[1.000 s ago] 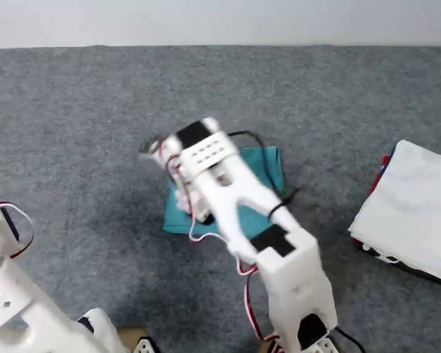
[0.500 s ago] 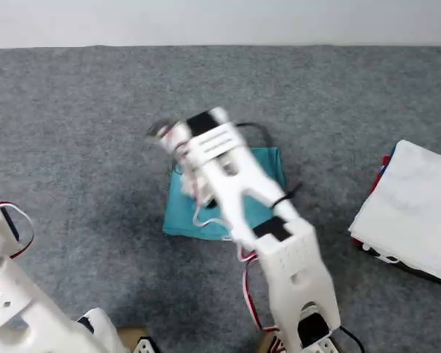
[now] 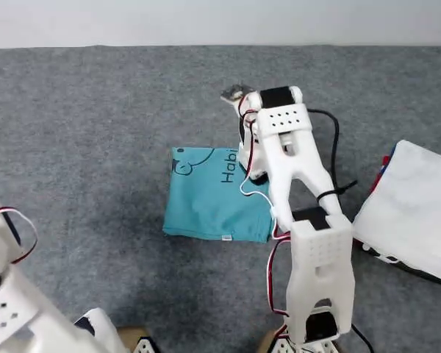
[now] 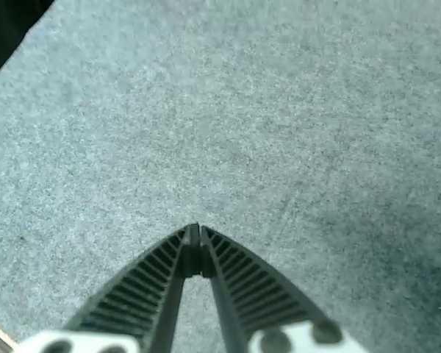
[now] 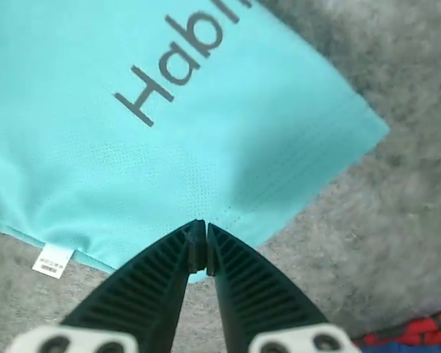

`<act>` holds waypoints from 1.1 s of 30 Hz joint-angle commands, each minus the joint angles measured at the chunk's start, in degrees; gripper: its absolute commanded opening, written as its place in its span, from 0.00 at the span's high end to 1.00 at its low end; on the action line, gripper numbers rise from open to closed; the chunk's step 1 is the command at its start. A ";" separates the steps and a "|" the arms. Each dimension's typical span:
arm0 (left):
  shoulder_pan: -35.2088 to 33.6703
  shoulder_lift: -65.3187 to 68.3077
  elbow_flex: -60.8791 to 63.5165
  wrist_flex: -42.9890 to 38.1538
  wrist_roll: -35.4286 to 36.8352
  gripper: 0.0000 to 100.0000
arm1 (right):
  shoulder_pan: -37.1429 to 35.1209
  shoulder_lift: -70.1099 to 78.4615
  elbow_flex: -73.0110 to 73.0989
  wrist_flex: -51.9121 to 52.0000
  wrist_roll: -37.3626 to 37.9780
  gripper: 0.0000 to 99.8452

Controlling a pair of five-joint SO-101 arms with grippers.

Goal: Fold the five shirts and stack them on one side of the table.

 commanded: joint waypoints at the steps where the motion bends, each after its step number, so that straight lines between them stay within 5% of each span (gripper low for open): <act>1: 0.00 -1.49 -1.36 0.88 -0.44 1.00 | 0.04 -6.20 -3.69 2.07 -1.14 0.99; 5: 0.00 -1.67 0.57 0.53 -0.44 1.00 | 0.57 -6.81 -3.69 2.07 -2.11 0.88; 9: 0.00 -1.67 2.95 0.44 -0.44 1.00 | 1.45 -7.08 -3.69 -1.10 -11.52 0.78; 33: 0.00 -1.58 11.56 -0.18 -0.53 1.00 | 3.47 4.09 -3.69 -16.48 -12.75 0.84</act>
